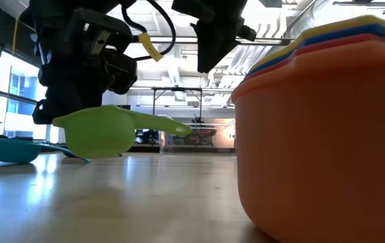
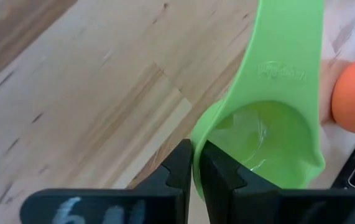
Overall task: Nest measuring cups in basket
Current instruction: Stack the green measuring cup on the yellow measuring cup
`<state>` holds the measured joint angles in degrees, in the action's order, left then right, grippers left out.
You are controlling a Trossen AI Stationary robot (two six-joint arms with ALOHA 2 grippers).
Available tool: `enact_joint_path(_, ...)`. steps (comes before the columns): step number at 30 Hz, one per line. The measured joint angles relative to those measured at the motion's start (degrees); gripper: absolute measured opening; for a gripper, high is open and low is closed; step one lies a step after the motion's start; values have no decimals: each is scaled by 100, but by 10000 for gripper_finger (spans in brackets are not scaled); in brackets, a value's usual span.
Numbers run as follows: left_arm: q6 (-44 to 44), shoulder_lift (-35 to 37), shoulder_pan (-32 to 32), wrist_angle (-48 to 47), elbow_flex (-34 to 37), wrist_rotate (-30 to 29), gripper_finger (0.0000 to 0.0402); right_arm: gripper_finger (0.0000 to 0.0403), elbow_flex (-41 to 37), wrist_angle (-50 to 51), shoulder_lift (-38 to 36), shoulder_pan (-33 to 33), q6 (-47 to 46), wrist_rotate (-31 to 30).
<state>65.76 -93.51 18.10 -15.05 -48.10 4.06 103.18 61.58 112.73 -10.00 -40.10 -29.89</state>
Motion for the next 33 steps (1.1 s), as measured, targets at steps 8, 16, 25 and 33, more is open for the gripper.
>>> enact_joint_path(8, 3, 0, -136, 83, 0, 226, 21, 59, -2, -2, 0, -2, 4, 11)
enact_joint_path(16, -172, 0, -170, 498, 0, 52, 21, 59, 0, -4, 0, -2, 4, 11)
enact_joint_path(25, -199, -2, -177, 507, 0, -53, 22, 59, 0, -2, 0, -2, 4, 11)
enact_joint_path(33, -195, -2, -246, 507, 0, 30, 57, 59, 0, -2, 0, -2, 3, 8)
